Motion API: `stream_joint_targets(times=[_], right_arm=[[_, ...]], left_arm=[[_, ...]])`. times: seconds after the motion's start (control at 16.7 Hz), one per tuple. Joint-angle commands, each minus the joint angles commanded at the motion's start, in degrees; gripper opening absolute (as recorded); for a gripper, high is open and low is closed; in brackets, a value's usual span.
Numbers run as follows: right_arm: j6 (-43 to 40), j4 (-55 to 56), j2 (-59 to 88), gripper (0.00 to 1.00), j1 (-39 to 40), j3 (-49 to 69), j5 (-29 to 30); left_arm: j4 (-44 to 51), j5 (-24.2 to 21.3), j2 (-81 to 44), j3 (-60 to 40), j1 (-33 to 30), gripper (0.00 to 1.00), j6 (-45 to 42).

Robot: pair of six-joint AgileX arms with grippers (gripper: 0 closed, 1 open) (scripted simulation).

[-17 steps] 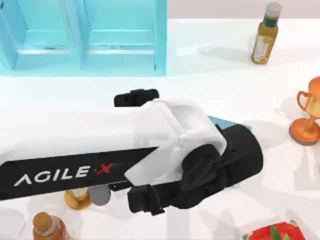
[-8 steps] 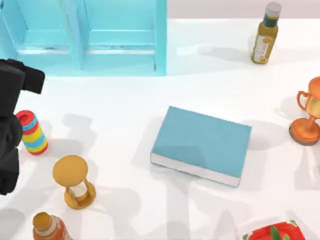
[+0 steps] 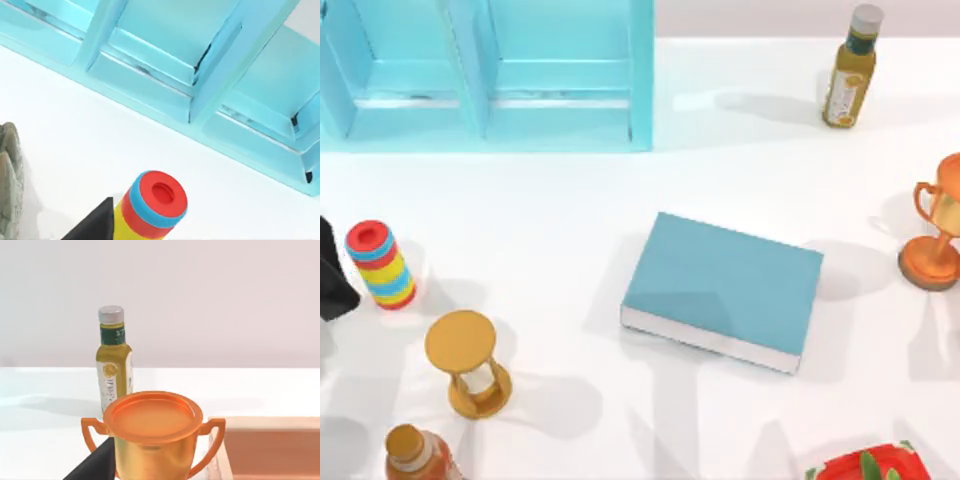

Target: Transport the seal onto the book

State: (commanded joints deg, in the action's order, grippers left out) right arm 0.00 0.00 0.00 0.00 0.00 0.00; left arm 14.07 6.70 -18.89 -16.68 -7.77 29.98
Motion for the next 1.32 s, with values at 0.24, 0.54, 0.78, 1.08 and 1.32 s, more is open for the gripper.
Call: stream_joint_targets(times=[0.24, 0.54, 0.78, 1.08, 1.32], right_arm=[[0.0, 0.0, 0.0, 1.00, 0.0, 0.0, 0.0], [0.0, 0.0, 0.0, 1.00, 0.0, 0.0, 0.0], [0.0, 0.0, 0.0, 1.00, 0.0, 0.0, 0.0], [-0.5, -1.5, 1.8, 1.00, -0.6, 1.7, 0.0], [-3.3, -10.4, 12.7, 1.00, -3.6, 12.2, 0.0]], left_arm=[[-8.6, -4.6, 12.0, 10.2, 5.3, 1.00, -18.8], [-13.9, -6.6, 18.6, 16.4, 7.7, 1.00, -29.5], [-14.1, -6.7, 18.9, 16.7, 7.8, 1.00, -30.0], [-14.1, -6.7, 18.9, 16.7, 7.8, 1.00, -30.0], [-14.1, -6.7, 18.9, 16.7, 7.8, 1.00, -30.0]])
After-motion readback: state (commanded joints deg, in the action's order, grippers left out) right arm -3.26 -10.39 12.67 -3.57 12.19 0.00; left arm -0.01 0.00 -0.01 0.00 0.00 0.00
